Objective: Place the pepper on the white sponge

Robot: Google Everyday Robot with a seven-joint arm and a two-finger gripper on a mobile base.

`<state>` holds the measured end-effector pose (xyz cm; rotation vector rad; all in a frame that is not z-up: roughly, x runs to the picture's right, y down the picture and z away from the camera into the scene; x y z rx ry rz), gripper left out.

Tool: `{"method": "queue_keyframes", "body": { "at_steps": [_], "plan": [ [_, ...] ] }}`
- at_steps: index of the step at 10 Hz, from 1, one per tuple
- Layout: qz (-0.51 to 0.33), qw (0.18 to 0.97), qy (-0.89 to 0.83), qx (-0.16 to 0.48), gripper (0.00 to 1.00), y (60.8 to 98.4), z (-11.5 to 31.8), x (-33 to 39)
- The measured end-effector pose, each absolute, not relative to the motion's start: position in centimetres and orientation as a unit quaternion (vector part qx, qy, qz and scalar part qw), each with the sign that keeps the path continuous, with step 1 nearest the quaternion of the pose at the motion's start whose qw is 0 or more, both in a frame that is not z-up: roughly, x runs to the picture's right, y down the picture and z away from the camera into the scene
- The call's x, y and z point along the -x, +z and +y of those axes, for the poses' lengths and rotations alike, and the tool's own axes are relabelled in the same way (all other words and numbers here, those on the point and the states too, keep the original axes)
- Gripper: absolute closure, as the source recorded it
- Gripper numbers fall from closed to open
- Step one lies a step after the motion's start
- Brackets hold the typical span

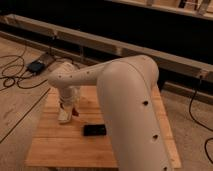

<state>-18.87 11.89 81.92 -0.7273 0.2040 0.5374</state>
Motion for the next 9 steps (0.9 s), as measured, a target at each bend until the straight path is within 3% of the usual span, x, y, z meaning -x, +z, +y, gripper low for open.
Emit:
{"method": "queue_keyframes", "body": {
  "at_steps": [9],
  "plan": [
    [0.073,0.884,0.246,0.392,1.00,85.0,12.6,22.5]
  ]
}}
